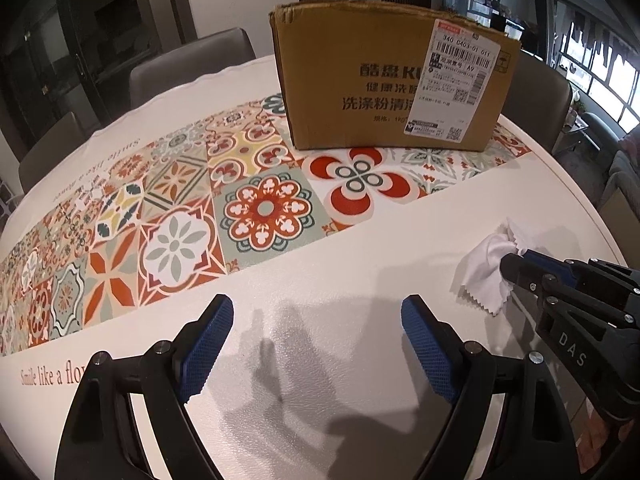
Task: Organize soft objects
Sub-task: 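Close the right tool on the white zigzag-edged cloth, then lift the white cloth with the right tool and carry it over the box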
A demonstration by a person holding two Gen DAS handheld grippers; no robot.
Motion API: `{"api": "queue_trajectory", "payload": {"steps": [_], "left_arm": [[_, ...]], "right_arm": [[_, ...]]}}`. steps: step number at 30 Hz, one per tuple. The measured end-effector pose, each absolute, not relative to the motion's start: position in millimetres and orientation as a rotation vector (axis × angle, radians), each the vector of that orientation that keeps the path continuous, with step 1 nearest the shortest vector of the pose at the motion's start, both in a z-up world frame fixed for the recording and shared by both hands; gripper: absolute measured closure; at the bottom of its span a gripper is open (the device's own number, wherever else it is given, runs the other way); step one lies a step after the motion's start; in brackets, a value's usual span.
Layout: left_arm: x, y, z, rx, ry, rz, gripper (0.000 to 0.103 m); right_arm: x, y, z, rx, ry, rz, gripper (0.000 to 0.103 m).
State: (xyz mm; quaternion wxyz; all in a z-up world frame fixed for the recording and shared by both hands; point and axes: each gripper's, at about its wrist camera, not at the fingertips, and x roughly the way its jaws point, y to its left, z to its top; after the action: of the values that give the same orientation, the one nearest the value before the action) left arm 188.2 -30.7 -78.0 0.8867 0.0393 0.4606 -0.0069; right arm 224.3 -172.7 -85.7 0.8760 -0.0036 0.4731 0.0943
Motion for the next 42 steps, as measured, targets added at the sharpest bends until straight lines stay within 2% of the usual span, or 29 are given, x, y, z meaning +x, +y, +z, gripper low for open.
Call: {"api": "queue_trajectory", "payload": {"steps": [9,42], "left_arm": [[186,-34,-53,0.102,0.893,-0.025,0.016],[209,-22,37,0.034,0.672,-0.03,0.014]], "right_arm": [[216,-179,-66,0.034,0.946,0.193,0.093],[225,-172,53,0.012,0.602,0.189,0.093]]}}
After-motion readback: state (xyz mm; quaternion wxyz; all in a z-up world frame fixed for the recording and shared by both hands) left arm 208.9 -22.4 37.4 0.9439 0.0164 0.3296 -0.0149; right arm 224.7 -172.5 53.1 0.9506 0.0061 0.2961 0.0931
